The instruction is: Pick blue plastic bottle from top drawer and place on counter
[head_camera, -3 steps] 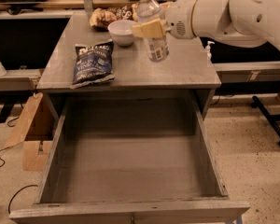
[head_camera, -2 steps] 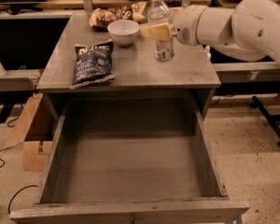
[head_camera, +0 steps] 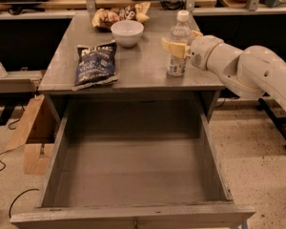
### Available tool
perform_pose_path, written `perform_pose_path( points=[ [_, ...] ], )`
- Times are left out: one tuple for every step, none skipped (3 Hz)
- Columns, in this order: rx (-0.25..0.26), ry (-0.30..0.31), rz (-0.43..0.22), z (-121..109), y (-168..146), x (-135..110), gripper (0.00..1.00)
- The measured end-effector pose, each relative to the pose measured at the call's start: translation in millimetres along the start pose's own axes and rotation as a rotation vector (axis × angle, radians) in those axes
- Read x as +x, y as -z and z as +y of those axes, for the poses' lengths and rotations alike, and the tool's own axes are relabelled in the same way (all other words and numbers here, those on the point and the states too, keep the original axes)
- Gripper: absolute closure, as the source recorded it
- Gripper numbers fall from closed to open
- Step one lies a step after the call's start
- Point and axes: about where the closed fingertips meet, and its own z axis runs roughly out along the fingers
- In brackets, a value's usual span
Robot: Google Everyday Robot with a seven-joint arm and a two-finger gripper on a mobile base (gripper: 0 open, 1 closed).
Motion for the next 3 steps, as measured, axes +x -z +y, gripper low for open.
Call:
perform_pose_path(
  points=[
    [0.003, -0.004, -0.001, -1.6, 0.5, -5.2, 0.82],
    [0.003, -0.004, -0.001, -1.8, 0.6, -7.4, 0.51],
    [0.003, -0.004, -0.001, -1.7, 0.5, -7.4, 0.28]
  ],
)
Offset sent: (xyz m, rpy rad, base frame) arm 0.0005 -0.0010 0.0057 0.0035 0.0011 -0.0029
